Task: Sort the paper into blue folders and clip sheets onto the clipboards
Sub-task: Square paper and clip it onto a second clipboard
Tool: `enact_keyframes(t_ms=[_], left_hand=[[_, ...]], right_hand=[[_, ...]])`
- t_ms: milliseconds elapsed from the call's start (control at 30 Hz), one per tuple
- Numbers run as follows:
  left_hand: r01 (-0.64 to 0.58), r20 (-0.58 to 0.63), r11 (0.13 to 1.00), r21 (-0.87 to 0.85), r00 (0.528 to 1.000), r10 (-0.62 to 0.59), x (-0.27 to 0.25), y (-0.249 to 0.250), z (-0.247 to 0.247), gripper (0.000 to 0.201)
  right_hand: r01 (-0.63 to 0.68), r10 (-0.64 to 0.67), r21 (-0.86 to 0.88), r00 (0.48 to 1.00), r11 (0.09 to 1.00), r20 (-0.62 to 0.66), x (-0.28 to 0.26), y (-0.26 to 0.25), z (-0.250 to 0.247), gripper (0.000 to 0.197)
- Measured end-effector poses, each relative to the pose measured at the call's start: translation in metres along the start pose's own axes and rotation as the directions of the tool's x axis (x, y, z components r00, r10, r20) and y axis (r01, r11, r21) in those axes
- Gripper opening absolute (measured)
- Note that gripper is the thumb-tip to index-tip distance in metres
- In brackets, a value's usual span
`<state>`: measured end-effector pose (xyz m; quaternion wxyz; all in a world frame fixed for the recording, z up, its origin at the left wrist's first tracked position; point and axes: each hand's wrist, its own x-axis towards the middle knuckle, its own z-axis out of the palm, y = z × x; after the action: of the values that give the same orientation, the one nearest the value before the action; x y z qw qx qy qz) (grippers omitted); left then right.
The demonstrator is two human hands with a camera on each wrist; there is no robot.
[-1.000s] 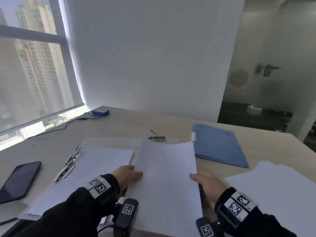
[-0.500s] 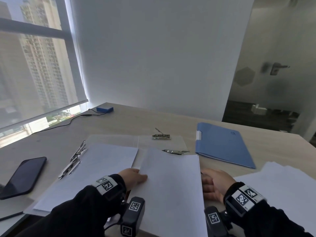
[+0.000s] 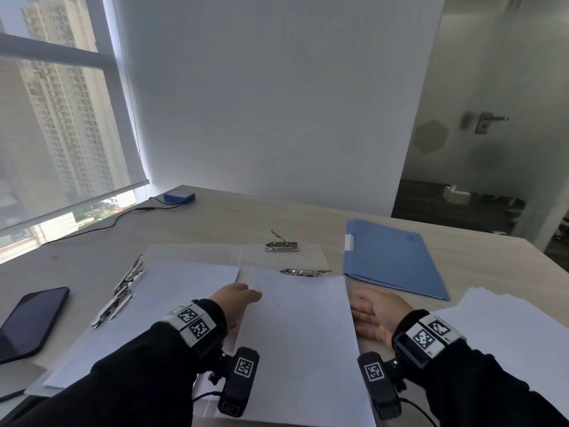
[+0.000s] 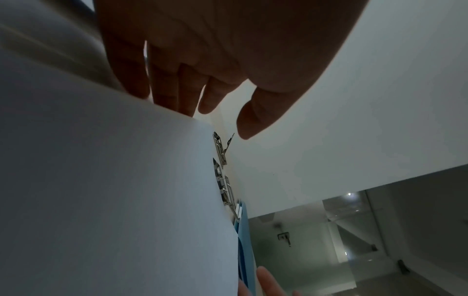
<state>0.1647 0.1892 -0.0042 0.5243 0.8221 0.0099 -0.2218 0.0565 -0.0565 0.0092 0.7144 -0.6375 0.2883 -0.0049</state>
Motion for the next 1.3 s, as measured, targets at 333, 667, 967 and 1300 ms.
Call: enact_keyframes(t_ms=[333,667,967,1300], left_hand=[[-0.035,-0.035,0.999,0.016,0.999,0.035,0.015,-0.007,0.002,0.068],[-0.064,-0.019,0.997,-0.029,0.998,0.064,0.018,-0.015,0.001,0.061],[-0.105,-0.05,0.994,-0.033,0.993,0.103,0.022,-0.022,0.006,0.061],[-0.131,-0.028,0.99,-0.041,0.991,0.13,0.026,-0.027,0.003,0.063]], right_hand=[[0.017,-0.018,-0.085,1.0,0.996,-0.018,0.015,-0.01,0.005,0.013],[-0.033,0.043,0.277,0.999,0.96,-0.032,0.065,-0.016,0.036,0.048],[0.069,-0.066,0.15,0.998,0.986,-0.024,0.095,-0.041,0.07,0.034],[0.19,-0.082,-0.954,0.981,0.231,0.176,0.1,-0.047,0.129,0.042]])
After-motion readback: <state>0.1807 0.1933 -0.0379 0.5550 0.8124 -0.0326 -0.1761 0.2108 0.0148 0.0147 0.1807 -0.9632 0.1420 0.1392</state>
